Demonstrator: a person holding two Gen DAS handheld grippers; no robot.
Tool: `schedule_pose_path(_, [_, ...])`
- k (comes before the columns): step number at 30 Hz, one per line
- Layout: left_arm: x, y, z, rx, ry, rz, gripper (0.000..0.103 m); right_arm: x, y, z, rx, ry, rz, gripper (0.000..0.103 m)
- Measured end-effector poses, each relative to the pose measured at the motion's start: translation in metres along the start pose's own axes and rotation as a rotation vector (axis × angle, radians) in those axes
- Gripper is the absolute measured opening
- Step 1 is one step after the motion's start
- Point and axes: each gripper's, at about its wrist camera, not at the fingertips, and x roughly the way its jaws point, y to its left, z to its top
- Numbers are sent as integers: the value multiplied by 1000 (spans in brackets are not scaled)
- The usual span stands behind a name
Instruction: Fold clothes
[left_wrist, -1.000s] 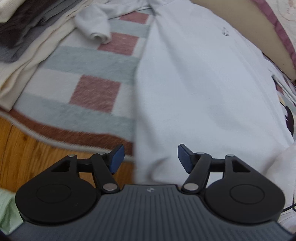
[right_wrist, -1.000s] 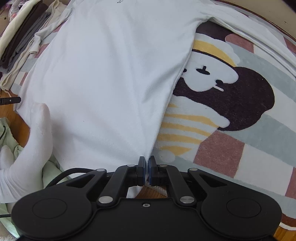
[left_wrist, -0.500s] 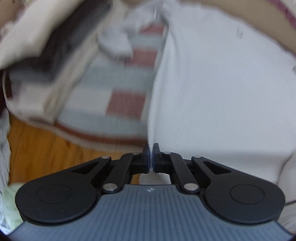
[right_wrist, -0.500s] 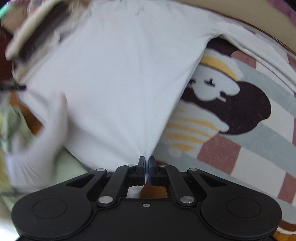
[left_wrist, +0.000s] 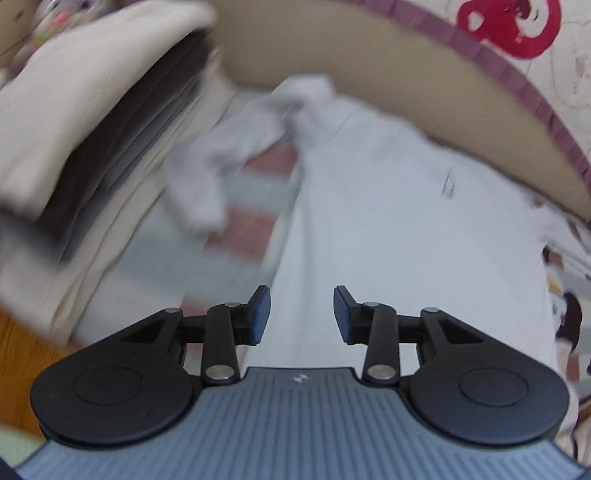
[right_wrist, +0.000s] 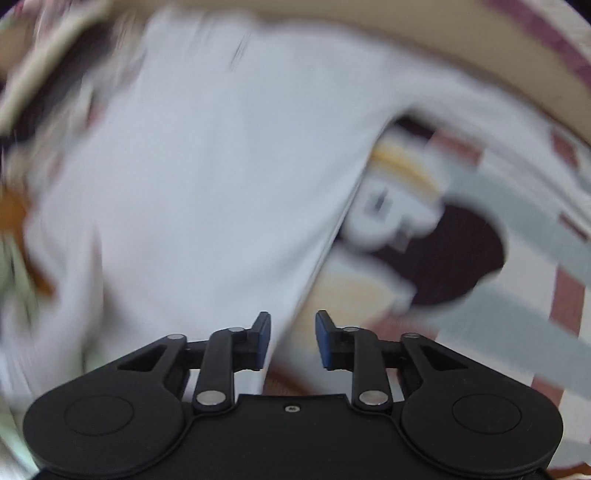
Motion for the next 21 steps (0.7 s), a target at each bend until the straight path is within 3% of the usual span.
schedule_pose_path(4, [58,-62,62,168,-30,-8,42,8,-12,74,-31,-228,50,45])
schedule_pose_path(6, [92,-92,89,218,-29,-7,43,23,-3,114,-180,-319,28,45])
schedule_pose_path(8, [123,-117,112,265,-31,-5,43,42,-1,155,-272,-365,72,49])
schedule_pose_path(9, [132,-121,118,274,-36,-4,43,53,-1,176,-291,-355,93,54])
schedule_pose_path(14, [179,-142,148,319,-63,3,44,115,-3,271,-302,-261,68,55])
schedule_pose_path(17, [207,-155,166,345,-78,7,55,144,-16,308,-252,-215,69,55])
schedule_pose_path(21, [236,-162,183,291,-51,50,56,177,-29,334,-185,-170,103,63])
